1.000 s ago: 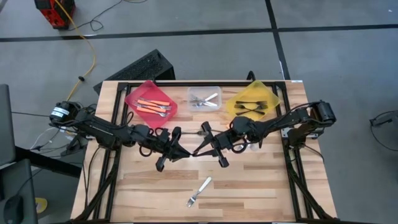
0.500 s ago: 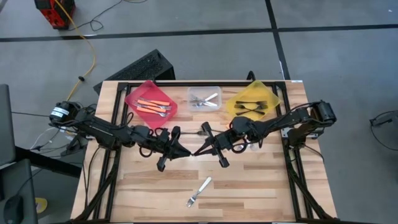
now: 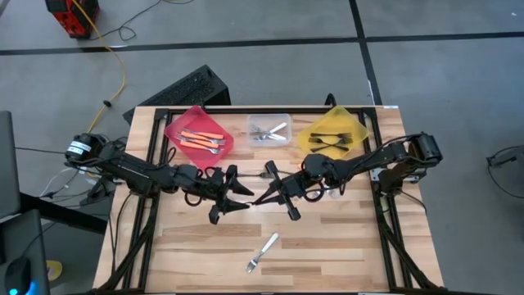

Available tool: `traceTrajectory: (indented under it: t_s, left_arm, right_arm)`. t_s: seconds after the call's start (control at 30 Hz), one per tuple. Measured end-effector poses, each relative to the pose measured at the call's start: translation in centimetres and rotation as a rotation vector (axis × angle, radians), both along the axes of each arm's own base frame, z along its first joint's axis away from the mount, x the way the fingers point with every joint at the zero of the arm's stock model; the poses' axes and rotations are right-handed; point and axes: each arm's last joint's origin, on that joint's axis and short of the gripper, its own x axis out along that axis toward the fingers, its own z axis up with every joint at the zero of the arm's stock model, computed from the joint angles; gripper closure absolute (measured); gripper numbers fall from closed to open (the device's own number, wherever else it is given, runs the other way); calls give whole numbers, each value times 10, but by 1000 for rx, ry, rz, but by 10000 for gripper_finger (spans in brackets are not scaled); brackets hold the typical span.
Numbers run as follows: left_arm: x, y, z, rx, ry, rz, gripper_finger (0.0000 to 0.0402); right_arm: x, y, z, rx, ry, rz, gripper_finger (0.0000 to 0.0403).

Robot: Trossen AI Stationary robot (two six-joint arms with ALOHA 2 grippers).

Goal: Sort silverware by color (type)
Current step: Put the black fork into the yellow bin

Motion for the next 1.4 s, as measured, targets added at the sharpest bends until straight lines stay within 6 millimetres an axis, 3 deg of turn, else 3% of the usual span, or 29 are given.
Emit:
traceTrajectory:
  t_s: [0.23,0.47,0.67,0.83,1.4]
  left_arm:
    - [-8,5,0,5,102,74,203]
    - [-39,15,22,4,128,205,203]
    - [-68,25,37,-5,134,364,203]
    - [-82,32,38,-9,173,486,203]
    - [-86,34,28,-20,270,570,203]
  right_arm:
    - [0,0,-4,24,53,0,381]
    - [0,0,-4,26,57,-1,381]
    - [2,-4,-4,31,53,-145,381]
    - [3,-9,-4,5,41,-293,381]
    - [2,-26,-8,-295,71,-877,381]
